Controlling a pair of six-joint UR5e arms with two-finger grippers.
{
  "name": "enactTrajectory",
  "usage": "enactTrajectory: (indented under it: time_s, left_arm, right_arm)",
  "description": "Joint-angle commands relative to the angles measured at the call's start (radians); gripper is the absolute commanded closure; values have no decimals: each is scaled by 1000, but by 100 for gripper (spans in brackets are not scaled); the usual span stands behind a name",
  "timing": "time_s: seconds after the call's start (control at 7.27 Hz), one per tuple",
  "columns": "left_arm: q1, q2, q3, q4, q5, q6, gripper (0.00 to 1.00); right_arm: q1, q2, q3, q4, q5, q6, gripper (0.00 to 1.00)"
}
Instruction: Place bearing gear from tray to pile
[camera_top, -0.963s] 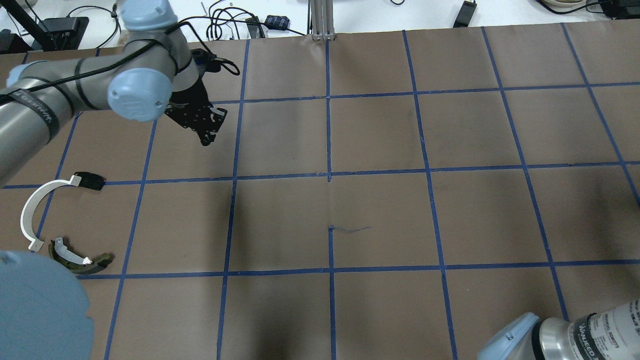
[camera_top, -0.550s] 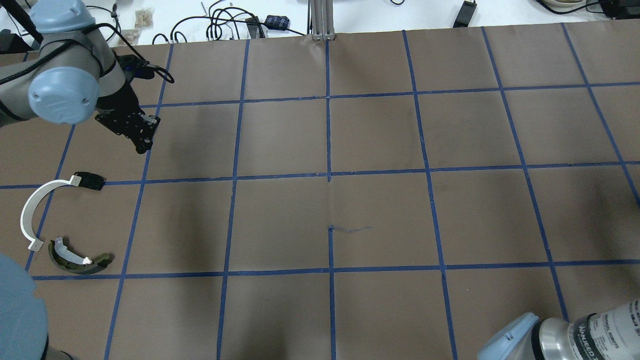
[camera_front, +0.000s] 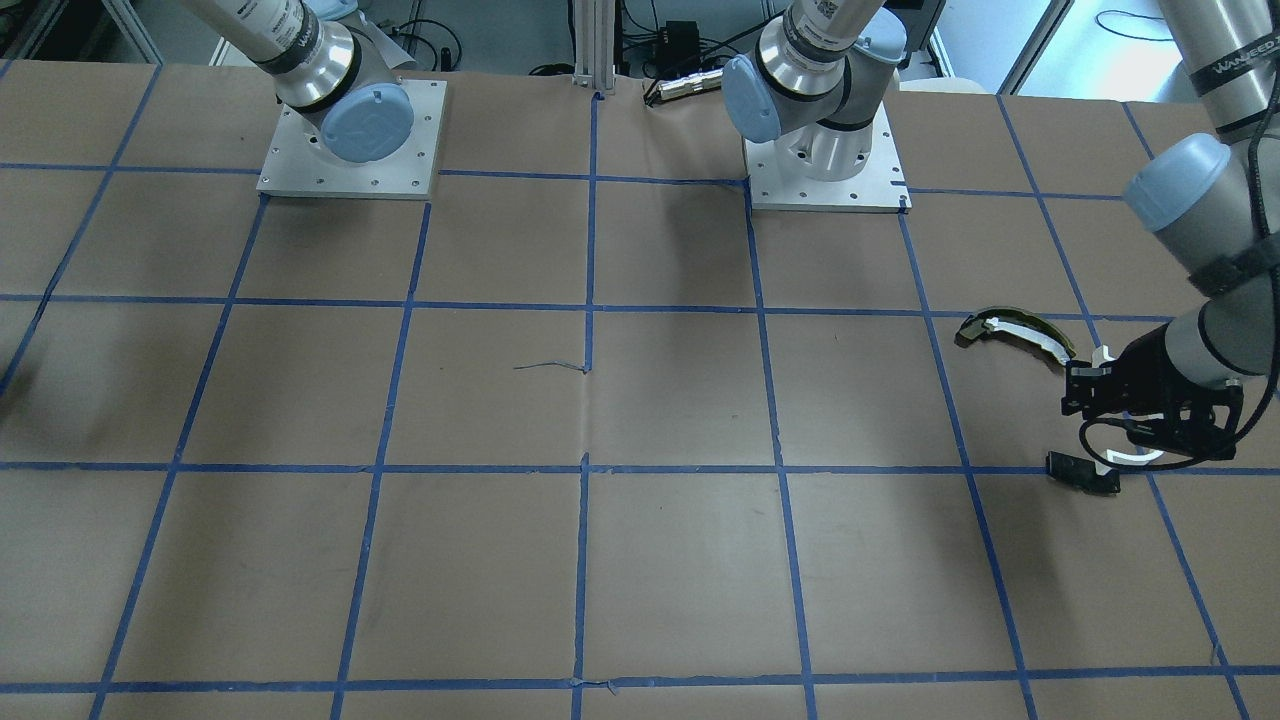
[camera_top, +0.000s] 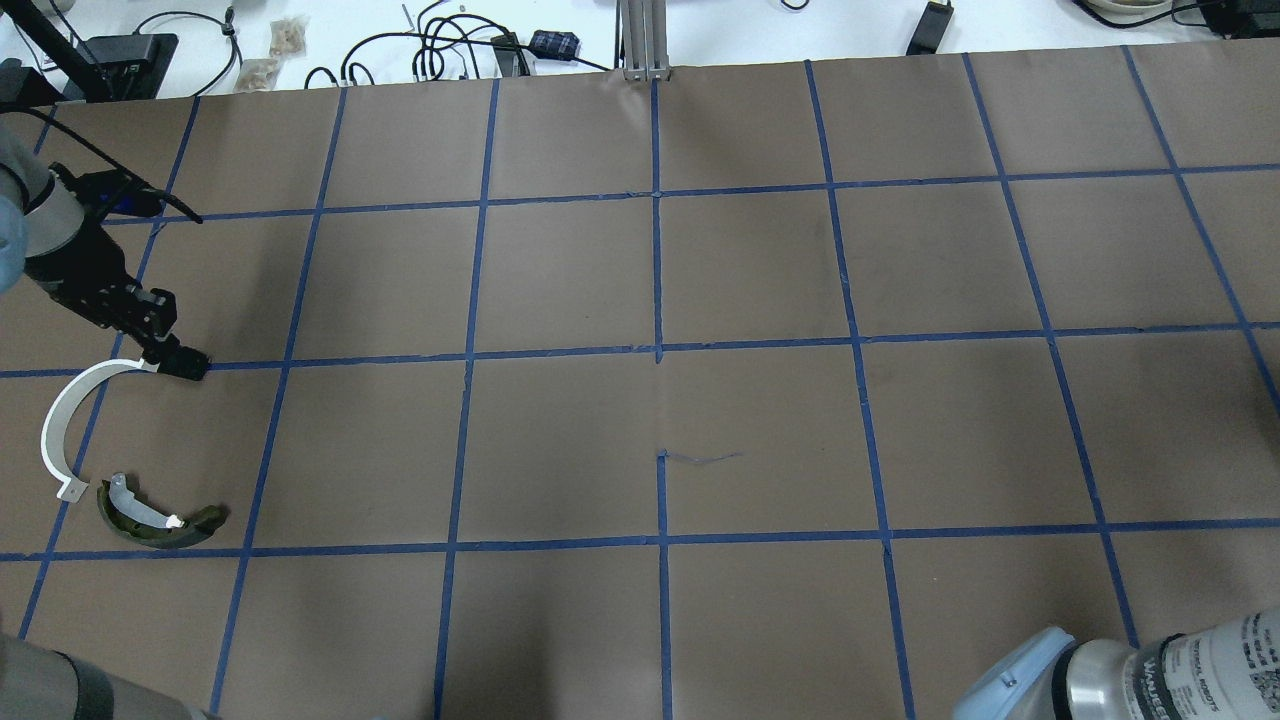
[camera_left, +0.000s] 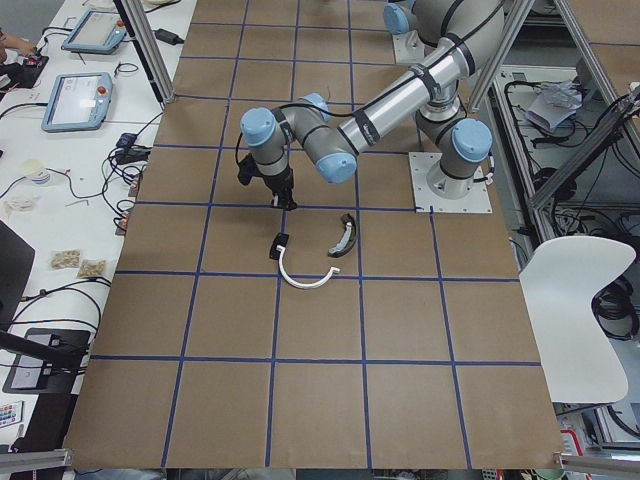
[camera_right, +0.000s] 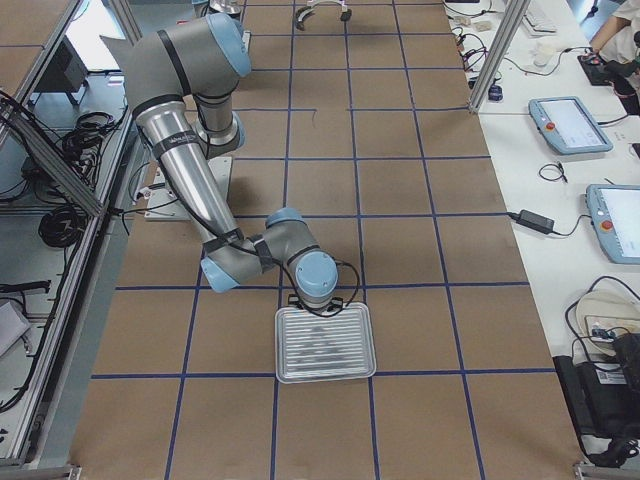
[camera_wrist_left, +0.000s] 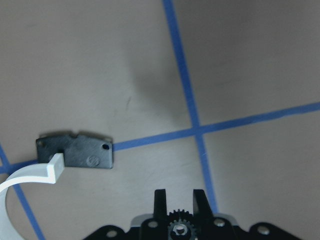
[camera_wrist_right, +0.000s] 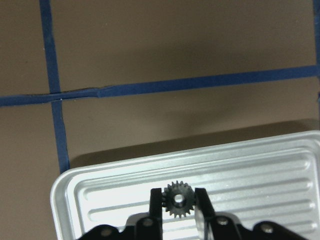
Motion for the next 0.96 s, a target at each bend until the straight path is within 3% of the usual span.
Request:
enactTrajectory:
  time_s: [0.0, 0.41, 0.69, 0.83]
  left_arm:
    - [117, -28, -42, 32, -43, 35, 100]
    - [119, -85, -89, 143, -47, -29, 100]
    - [113, -97, -91, 143, -103, -40, 100]
    - [113, -106, -91, 145, -106, -39, 100]
  right_arm:
    - [42, -89, -2, 32, -4, 48, 100]
    - [316, -308, -8, 217, -16, 422, 100]
    - [488, -451, -9, 365, -12, 802, 100]
    - [613, -494, -14, 379, -3, 1003, 100]
